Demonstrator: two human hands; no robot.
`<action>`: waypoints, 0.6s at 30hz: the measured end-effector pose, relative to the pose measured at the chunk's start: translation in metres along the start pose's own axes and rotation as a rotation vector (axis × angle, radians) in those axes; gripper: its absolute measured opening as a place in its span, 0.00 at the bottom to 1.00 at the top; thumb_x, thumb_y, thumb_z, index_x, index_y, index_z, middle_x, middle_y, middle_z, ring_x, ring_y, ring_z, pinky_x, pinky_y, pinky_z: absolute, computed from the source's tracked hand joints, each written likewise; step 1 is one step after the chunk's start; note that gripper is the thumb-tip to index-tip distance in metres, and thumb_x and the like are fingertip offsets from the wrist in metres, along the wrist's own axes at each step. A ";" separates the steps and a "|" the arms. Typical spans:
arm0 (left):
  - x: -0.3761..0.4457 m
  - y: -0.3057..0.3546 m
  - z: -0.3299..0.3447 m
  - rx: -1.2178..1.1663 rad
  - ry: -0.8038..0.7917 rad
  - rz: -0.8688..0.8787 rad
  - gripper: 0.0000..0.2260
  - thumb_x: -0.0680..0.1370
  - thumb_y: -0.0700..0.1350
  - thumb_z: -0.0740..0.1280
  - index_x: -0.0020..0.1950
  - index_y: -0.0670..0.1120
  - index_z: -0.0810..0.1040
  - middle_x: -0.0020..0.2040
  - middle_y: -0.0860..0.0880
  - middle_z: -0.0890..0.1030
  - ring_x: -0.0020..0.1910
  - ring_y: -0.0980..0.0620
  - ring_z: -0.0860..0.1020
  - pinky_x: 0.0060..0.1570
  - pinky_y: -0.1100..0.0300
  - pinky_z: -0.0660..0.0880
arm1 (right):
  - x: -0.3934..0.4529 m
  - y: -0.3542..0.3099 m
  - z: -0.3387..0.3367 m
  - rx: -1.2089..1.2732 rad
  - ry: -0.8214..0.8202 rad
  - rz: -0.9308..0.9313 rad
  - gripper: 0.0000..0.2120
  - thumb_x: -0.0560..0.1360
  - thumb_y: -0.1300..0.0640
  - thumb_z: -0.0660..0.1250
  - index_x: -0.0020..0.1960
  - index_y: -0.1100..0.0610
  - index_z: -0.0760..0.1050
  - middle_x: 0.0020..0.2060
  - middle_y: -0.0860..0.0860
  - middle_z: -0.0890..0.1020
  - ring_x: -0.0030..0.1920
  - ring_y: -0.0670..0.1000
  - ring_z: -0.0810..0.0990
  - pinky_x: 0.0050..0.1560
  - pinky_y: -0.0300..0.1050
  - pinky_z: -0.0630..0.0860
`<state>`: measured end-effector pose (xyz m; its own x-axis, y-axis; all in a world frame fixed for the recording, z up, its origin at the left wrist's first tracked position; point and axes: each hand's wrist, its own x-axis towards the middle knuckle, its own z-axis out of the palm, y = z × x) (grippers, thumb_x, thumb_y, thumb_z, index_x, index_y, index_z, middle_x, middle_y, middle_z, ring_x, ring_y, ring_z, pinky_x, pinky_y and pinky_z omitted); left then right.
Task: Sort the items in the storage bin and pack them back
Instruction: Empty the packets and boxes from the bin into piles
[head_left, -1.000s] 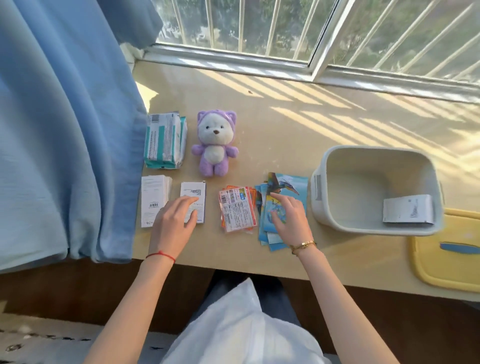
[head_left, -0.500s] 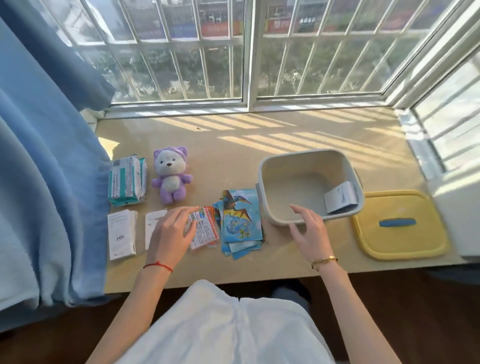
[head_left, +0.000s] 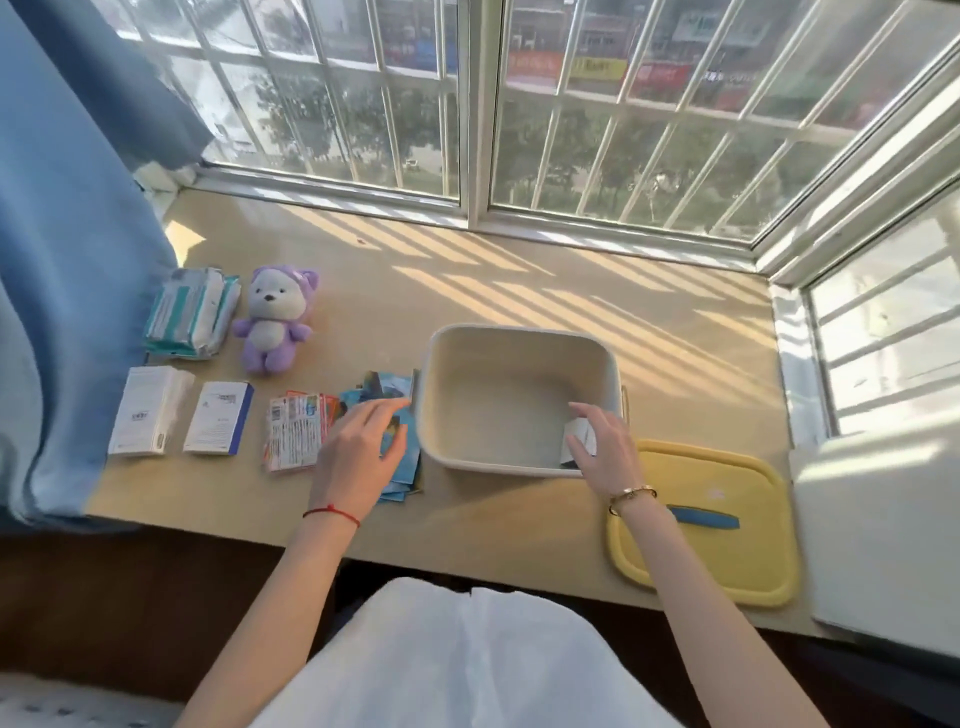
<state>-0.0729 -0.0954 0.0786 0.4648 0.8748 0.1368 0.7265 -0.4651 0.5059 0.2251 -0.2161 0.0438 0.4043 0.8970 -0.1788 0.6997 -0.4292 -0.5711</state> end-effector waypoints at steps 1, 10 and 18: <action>0.001 0.006 0.008 0.001 0.003 -0.002 0.14 0.76 0.42 0.69 0.62 0.48 0.78 0.55 0.50 0.81 0.55 0.51 0.78 0.55 0.53 0.77 | 0.010 0.006 -0.002 -0.017 -0.018 -0.013 0.19 0.77 0.60 0.65 0.67 0.56 0.72 0.60 0.55 0.77 0.62 0.55 0.72 0.62 0.42 0.65; 0.016 0.028 0.065 -0.008 -0.046 -0.057 0.14 0.76 0.41 0.68 0.62 0.48 0.78 0.54 0.49 0.81 0.54 0.49 0.79 0.54 0.52 0.78 | 0.091 0.052 0.017 -0.215 -0.283 -0.008 0.19 0.78 0.58 0.63 0.68 0.59 0.69 0.61 0.59 0.75 0.63 0.60 0.71 0.65 0.50 0.66; 0.029 0.004 0.092 -0.009 -0.111 -0.123 0.15 0.78 0.42 0.67 0.65 0.46 0.76 0.56 0.48 0.80 0.57 0.50 0.77 0.60 0.54 0.74 | 0.130 0.066 0.040 -0.546 -0.623 0.074 0.14 0.79 0.57 0.57 0.62 0.60 0.70 0.57 0.59 0.77 0.58 0.60 0.76 0.52 0.49 0.72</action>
<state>-0.0096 -0.0846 0.0063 0.4265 0.9042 -0.0216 0.7771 -0.3541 0.5203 0.3002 -0.1234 -0.0491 0.1721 0.6898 -0.7033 0.9364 -0.3362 -0.1006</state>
